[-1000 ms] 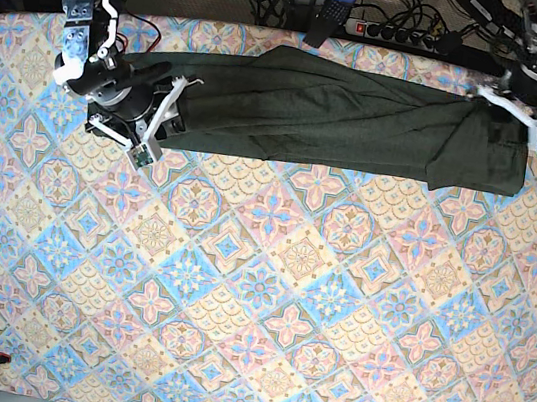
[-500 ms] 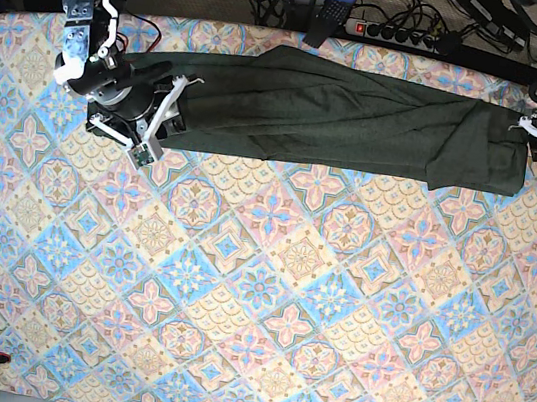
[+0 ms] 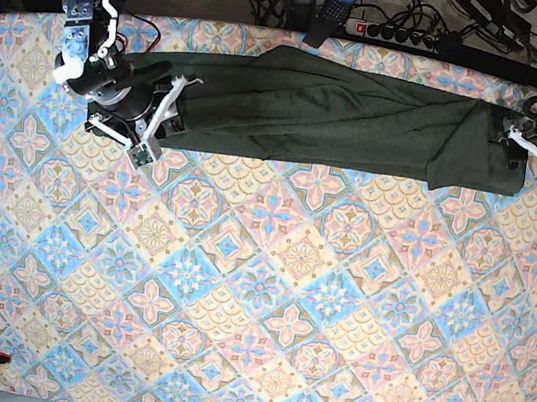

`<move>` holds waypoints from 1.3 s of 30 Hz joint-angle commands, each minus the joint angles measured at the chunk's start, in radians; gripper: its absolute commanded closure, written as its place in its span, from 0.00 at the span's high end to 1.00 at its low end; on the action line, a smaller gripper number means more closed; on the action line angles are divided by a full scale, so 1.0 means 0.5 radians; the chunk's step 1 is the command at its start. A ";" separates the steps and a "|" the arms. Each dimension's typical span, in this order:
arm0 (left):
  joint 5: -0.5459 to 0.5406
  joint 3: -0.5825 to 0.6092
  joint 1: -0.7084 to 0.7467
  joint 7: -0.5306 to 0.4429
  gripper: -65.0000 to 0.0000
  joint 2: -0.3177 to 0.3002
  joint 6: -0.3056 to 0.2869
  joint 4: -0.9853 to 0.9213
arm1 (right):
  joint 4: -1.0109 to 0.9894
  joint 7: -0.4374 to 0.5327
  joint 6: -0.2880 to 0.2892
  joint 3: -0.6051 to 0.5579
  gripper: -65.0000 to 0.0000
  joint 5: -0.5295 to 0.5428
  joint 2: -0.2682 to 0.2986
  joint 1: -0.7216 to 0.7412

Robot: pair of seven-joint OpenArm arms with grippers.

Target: Fold the T-shirt properly

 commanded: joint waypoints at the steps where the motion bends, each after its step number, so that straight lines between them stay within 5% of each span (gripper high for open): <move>1: -0.018 -0.010 0.000 -0.031 0.74 -0.038 0.005 0.017 | 0.039 0.032 0.004 0.008 0.26 0.024 0.014 0.013; 26: -0.024 0.296 -0.172 -0.052 0.72 0.026 -0.001 -0.382 | 0.046 0.032 0.004 0.008 0.26 0.024 0.014 0.010; 28: -0.024 0.303 -0.169 -0.049 0.64 0.032 -0.065 -0.379 | 0.046 0.032 0.004 0.008 0.26 0.024 0.014 0.010; 34: -0.027 0.413 -0.163 -0.052 0.08 0.032 -0.216 -0.373 | 0.046 0.032 0.004 0.008 0.26 0.028 0.014 0.013; 39: -0.141 0.410 -0.172 -0.052 0.00 0.026 -0.216 -0.342 | 0.046 0.032 0.004 0.011 0.26 0.028 0.014 0.013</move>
